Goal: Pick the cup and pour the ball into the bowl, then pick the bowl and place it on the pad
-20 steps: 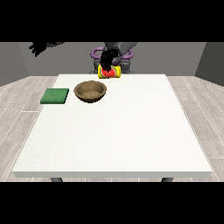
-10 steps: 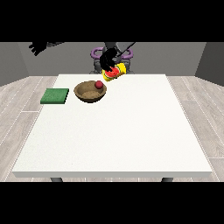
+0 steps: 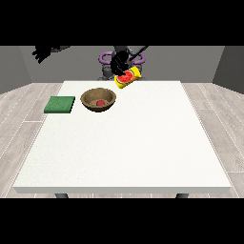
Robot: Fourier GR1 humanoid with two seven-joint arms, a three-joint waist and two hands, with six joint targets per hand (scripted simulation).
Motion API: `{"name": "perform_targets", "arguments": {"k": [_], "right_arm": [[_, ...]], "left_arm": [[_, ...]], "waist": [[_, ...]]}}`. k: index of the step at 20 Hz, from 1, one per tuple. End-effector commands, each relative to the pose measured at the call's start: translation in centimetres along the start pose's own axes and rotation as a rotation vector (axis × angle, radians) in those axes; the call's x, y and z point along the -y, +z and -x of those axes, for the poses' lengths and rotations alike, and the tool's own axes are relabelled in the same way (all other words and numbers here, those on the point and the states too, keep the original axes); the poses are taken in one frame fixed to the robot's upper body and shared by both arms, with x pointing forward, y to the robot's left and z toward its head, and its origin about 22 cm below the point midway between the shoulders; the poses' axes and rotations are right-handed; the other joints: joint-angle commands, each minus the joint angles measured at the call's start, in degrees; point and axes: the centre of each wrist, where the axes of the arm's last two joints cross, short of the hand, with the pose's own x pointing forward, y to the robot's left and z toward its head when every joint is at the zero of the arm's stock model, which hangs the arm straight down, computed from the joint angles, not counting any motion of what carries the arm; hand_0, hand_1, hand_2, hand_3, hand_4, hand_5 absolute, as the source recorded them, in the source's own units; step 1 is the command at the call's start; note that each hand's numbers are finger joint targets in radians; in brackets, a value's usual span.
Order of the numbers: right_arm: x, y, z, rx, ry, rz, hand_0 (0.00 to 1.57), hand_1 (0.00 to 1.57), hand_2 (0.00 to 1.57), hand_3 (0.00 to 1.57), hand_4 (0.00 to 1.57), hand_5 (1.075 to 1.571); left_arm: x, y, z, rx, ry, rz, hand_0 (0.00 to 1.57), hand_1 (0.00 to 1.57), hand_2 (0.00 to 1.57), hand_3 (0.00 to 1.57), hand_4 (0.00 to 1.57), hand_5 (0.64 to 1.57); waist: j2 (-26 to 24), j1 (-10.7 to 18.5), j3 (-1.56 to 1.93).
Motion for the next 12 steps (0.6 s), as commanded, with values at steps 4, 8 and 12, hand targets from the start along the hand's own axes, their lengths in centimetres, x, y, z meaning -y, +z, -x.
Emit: {"name": "perform_targets", "arguments": {"k": [4, 8, 12], "right_arm": [[1.0, 1.0, -0.1, -0.028, -0.001, 0.058, 0.0, 0.0, 0.0, 0.3, 0.5, 1.569], [0.6, 2.4, 2.4, -0.06, 0.023, 0.114, 0.0, 0.0, 0.0, 0.32, 0.53, 1.569], [-0.6, 2.0, 2.3, -0.076, 0.012, 0.146, 0.0, 0.0, 0.0, 0.0, 0.54, 1.568]], "left_arm": [[2.7, 1.9, 0.9, -0.152, 0.413, -0.015, 1.52, 1.52, 1.57, 1.57, 1.17, 1.531], [4.5, 3.0, 4.0, -0.301, 0.66, -0.087, 0.28, 0.28, 1.49, 1.57, 0.9, 1.57], [8.1, 6.2, 3.1, -0.363, 0.9, -0.061, 0.0, 0.0, 1.57, 1.42, 0.8, 1.521]], "waist": [[-0.6, 2.4, -0.16], [-2.2, 8.1, -0.16], [-2.6, 11.9, -0.19]]}}
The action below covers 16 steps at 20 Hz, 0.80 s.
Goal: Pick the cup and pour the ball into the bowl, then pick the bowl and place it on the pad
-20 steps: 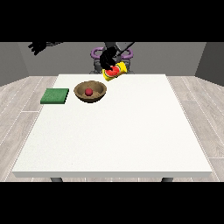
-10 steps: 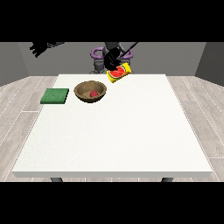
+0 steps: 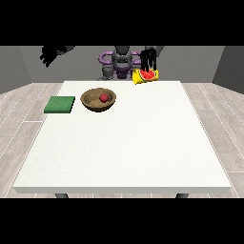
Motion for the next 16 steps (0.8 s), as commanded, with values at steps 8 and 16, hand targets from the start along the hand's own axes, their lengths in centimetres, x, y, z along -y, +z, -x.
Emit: {"name": "perform_targets", "arguments": {"k": [8, 16], "right_arm": [[-5.4, -2.1, -1.2, 0.113, -0.059, -0.083, 0.0, 0.0, 0.0, 0.18, 0.58, 1.566], [-8.2, -1.9, 1.7, 0.171, -0.053, 0.053, 0.0, 0.0, 0.0, 0.0, 0.5, 1.565]], "left_arm": [[1.3, 5.9, -1.0, -0.359, 1.095, -0.074, 0.0, 0.0, 0.0, 0.0, 0.84, 1.488], [1.0, 9.4, -1.6, -0.049, 1.476, -0.129, 0.0, 0.0, 0.0, 0.0, 0.9, 1.449]], "waist": [[11.6, -1.4, -1.14], [17.5, 5.3, 0.11]]}}
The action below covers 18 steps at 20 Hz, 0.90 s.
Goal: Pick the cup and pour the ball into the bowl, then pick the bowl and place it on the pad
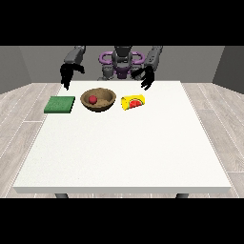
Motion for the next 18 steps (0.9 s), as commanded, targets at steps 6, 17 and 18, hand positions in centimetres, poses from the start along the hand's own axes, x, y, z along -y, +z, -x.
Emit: {"name": "perform_targets", "arguments": {"k": [6, 17, 18], "right_arm": [[-0.7, 2.9, 7.0, -0.043, 0.031, 0.075, 0.0, 0.0, 0.0, 0.0, 0.52, 1.57], [0.9, 1.5, 10.5, -0.065, 0.003, 0.038, 0.0, 0.0, 0.0, 0.0, 0.35, 1.571], [1.4, 1.2, 10.5, -0.081, 0.022, 0.077, 0.0, 0.0, 0.0, 0.0, 0.34, 1.571]], "left_arm": [[-3.7, 3.0, 2.3, 0.068, 0.191, 0.072, 0.0, 0.0, 0.0, 0.0, 0.91, 1.445], [-3.1, 1.1, -0.9, 0.123, 0.16, 0.038, 0.0, 0.0, 0.0, 0.0, 0.95, 1.431], [-3.3, 1.1, -2.1, 0.104, 0.178, 0.082, 0.0, 0.0, 0.0, 0.0, 0.95, 1.434]], "waist": [[-0.3, 3.0, 0.48], [2.4, 1.0, 0.51], [1.5, 2.1, 0.51]]}}
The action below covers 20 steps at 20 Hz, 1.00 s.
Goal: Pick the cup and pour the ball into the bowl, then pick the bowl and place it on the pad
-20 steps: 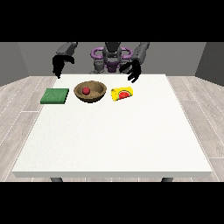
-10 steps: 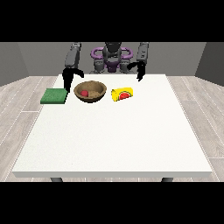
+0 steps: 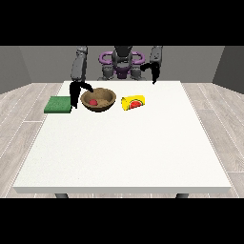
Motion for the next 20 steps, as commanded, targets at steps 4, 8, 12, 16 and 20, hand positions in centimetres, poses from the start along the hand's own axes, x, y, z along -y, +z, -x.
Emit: {"name": "perform_targets", "arguments": {"k": [4, 8, 12, 16, 20], "right_arm": [[2.4, 1.3, 2.9, 0.01, -0.027, 0.032, 0.0, 0.0, 0.0, 0.0, 0.35, 1.571], [-1.1, 0.0, 3.1, 0.001, -0.017, 0.029, 0.0, 0.0, 0.0, 0.0, 0.37, 1.571], [-1.6, 2.0, 5.3, -0.019, -0.083, 0.073, 0.0, 0.0, 0.0, 0.0, 0.48, 1.565], [-1.3, 2.8, 6.3, -0.136, -0.18, 0.2, 0.97, 0.97, 0.57, 0.0, 0.65, 1.521], [2.3, 3.2, 5.5, -0.148, -0.108, 0.261, 1.57, 1.57, 1.57, 1.46, 0.97, 1.478]], "left_arm": [[1.0, 1.2, -1.5, 0.05, -0.025, 0.009, 0.0, 0.0, 0.0, 0.0, 0.96, 1.428], [-0.8, -0.2, -1.9, 0.052, -0.023, 0.005, 0.0, 0.0, 0.0, 0.0, 0.96, 1.425], [-1.5, 0.7, -2.0, 0.041, -0.009, 0.01, 0.0, 0.0, 0.0, 0.0, 0.95, 1.422], [-0.5, 0.8, -2.8, 0.098, -0.013, 0.061, 0.0, 0.0, 0.0, 0.0, 0.94, 1.424], [-1.2, -0.2, -4.2, 0.129, -0.017, 0.027, 0.0, 0.0, 0.0, 0.0, 0.96, 1.408]], "waist": [[2.0, 1.2, 0.02], [2.4, 0.9, 0.0], [1.5, 1.5, 0.01], [4.6, 3.4, 0.07], [6.5, 4.1, 0.06]]}}
